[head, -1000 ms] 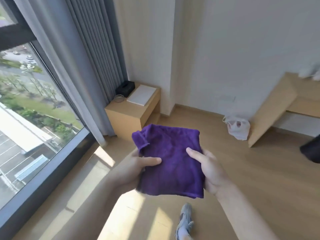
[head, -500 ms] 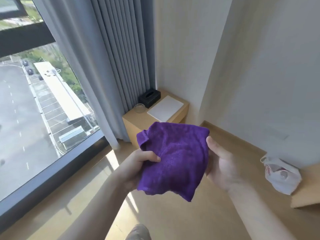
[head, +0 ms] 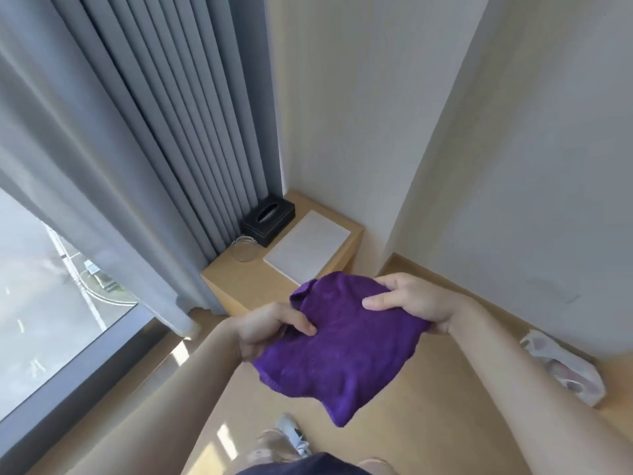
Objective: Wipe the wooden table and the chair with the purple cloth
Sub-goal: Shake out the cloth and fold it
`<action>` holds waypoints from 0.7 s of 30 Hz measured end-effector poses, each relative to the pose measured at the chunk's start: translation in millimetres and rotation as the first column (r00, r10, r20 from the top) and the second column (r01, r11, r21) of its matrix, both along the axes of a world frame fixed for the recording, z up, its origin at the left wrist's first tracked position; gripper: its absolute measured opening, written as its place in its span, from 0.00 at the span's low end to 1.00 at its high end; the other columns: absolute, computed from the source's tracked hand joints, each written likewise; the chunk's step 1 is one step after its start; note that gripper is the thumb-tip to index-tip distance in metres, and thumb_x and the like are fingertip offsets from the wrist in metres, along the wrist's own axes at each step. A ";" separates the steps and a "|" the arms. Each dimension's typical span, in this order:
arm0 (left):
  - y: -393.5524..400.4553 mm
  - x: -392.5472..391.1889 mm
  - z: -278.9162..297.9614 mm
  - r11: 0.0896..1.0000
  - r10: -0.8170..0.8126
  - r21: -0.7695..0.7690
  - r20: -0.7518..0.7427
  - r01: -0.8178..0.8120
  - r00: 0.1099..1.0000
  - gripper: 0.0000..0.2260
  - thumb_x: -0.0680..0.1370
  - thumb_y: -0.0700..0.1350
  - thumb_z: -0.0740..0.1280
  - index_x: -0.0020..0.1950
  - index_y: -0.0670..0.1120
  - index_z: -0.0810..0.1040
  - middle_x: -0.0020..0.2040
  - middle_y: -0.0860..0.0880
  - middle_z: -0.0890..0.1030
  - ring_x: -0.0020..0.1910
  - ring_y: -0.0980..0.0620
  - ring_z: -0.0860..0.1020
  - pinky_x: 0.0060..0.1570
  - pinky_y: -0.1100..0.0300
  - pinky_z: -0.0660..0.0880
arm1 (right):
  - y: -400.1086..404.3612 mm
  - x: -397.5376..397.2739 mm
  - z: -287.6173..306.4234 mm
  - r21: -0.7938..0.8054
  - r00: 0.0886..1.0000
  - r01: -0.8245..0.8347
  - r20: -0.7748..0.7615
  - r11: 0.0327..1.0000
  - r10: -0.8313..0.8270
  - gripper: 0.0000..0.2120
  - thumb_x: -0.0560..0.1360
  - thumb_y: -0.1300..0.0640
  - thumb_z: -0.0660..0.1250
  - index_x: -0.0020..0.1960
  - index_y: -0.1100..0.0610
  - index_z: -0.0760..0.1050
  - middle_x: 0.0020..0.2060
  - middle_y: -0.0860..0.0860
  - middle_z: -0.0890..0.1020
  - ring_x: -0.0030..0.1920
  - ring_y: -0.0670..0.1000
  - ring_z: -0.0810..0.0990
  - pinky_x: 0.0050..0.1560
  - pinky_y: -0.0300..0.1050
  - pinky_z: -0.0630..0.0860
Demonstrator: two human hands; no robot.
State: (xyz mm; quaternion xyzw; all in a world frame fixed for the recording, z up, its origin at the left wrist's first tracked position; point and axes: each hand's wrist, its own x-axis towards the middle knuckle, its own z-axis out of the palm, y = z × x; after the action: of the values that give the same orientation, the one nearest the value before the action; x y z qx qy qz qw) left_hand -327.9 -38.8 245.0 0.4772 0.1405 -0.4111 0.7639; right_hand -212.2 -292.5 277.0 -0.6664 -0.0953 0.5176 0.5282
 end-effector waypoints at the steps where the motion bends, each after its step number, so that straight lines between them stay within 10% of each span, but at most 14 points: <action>1: 9.1 16.8 -4.1 1.000 0.010 0.012 -0.013 -0.009 1.000 0.27 0.72 0.42 0.73 0.70 0.38 0.74 0.66 0.35 0.76 0.63 0.36 0.75 0.66 0.43 0.71 | 5.0 17.2 -1.8 0.009 0.999 0.032 0.011 0.999 -0.032 0.11 0.76 0.59 0.72 0.57 0.59 0.82 0.51 0.60 0.86 0.47 0.56 0.87 0.41 0.45 0.82; 5: 34.1 64.1 -32.9 0.956 0.289 -0.038 -0.080 -0.292 0.954 0.41 0.64 0.47 0.82 0.72 0.37 0.71 0.62 0.38 0.78 0.60 0.40 0.77 0.62 0.47 0.74 | 17.1 77.3 -18.6 0.032 0.982 0.190 0.013 0.981 -0.190 0.12 0.81 0.64 0.66 0.63 0.61 0.79 0.55 0.60 0.85 0.51 0.57 0.86 0.42 0.45 0.82; 10: 36.5 124.6 -65.9 0.762 0.623 -0.166 -0.076 -0.626 0.779 0.31 0.71 0.44 0.76 0.73 0.42 0.73 0.69 0.41 0.76 0.62 0.43 0.77 0.63 0.49 0.73 | 48.7 156.2 -65.2 0.008 0.964 0.265 -0.037 0.964 -0.265 0.16 0.81 0.66 0.63 0.67 0.57 0.77 0.59 0.60 0.84 0.59 0.63 0.83 0.60 0.63 0.79; 21: 12.1 250.3 -140.6 0.441 0.897 0.381 -0.163 -0.813 0.410 0.24 0.76 0.30 0.69 0.61 0.57 0.74 0.55 0.50 0.84 0.49 0.51 0.83 0.42 0.56 0.81 | 127.8 329.4 -178.2 -0.283 0.973 -0.164 0.111 0.945 0.202 0.23 0.77 0.68 0.63 0.55 0.39 0.78 0.47 0.41 0.87 0.50 0.46 0.85 0.47 0.43 0.80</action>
State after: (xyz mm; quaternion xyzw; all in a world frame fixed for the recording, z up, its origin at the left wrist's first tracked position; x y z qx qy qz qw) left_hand -77.7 -26.7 104.4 0.3458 0.5450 -0.0142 0.7637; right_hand 117.2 -164.8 98.8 -0.7550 -0.1213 0.5251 0.3735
